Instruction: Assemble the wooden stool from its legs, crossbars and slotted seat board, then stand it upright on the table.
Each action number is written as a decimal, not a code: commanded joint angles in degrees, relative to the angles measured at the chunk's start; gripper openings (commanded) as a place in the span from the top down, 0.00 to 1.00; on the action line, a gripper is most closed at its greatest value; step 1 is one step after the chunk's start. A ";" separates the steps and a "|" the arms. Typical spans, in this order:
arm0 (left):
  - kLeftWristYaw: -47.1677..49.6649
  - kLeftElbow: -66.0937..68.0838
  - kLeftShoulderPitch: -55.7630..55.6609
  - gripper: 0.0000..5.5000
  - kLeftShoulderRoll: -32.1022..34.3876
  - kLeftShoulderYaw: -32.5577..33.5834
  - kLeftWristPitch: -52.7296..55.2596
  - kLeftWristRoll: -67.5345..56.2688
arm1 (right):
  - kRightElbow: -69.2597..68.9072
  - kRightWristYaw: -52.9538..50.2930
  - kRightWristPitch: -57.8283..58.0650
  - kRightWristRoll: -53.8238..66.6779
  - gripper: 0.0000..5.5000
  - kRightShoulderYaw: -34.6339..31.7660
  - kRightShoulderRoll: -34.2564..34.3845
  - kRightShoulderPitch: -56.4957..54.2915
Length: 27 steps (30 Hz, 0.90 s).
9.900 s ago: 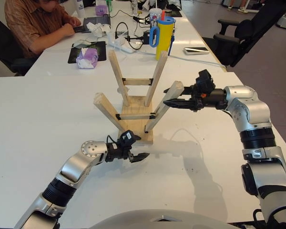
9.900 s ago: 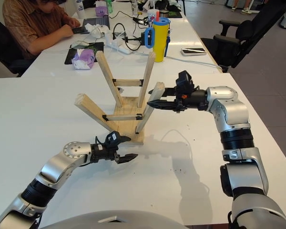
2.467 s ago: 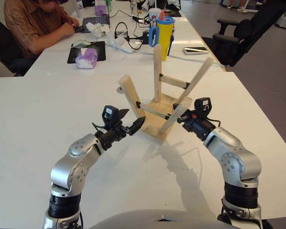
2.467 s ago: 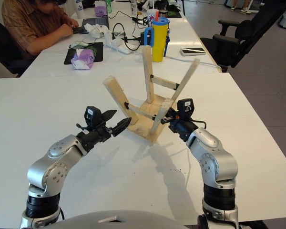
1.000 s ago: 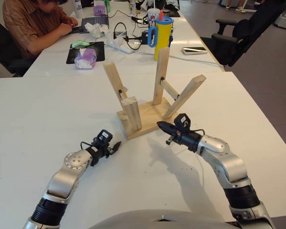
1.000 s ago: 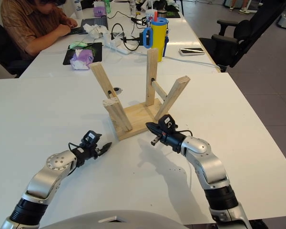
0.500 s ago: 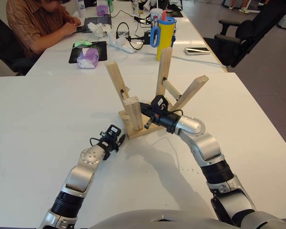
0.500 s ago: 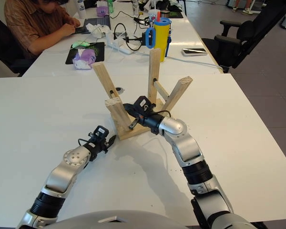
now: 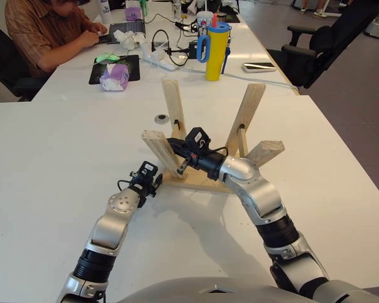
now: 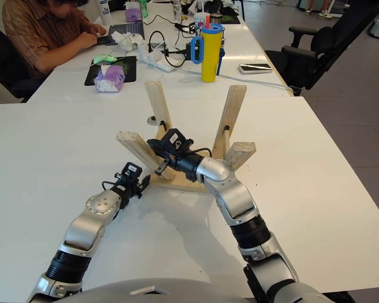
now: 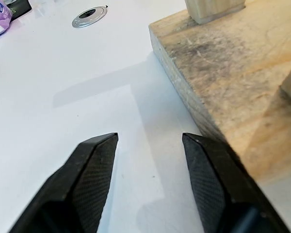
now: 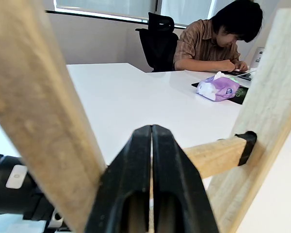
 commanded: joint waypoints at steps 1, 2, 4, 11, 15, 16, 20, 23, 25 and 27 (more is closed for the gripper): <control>-0.56 -1.28 2.04 0.54 0.41 -0.44 1.46 0.51 | -1.31 -1.30 1.95 0.18 1.00 -2.51 -1.80 4.46; -0.28 -1.85 2.67 0.54 0.61 -0.28 1.60 0.80 | -2.56 -1.87 1.94 1.55 1.00 -4.33 -1.34 5.60; 0.63 -2.95 4.21 0.54 0.88 0.29 1.35 1.51 | -5.88 -2.08 1.58 6.51 1.00 -8.80 0.34 8.24; 2.03 -5.50 7.92 0.54 1.18 1.08 1.26 2.25 | -14.91 4.83 12.18 22.16 1.00 -12.68 -4.95 17.12; 1.57 -5.73 8.45 0.54 1.12 1.08 1.35 2.22 | -15.54 9.74 18.95 30.68 1.00 -14.13 -8.62 20.52; 1.38 -5.84 8.55 0.54 1.21 0.88 1.45 2.26 | -15.28 10.55 19.85 30.95 1.00 -13.67 -10.04 21.11; 0.71 -6.19 8.99 0.54 1.63 0.83 1.46 2.27 | -14.74 11.12 19.21 25.88 1.00 -13.83 -17.42 27.25; 0.11 -6.61 9.22 0.54 2.10 0.98 1.62 2.05 | -16.28 8.71 15.95 24.13 1.00 -19.01 -19.04 33.43; -0.16 -7.30 9.92 0.54 2.34 0.98 1.78 1.94 | -17.36 8.28 12.80 21.65 1.00 -20.28 -20.25 37.63; -0.19 -7.74 10.49 0.54 2.38 0.81 1.77 2.07 | -16.48 6.80 8.38 17.23 1.00 -21.31 -21.20 40.78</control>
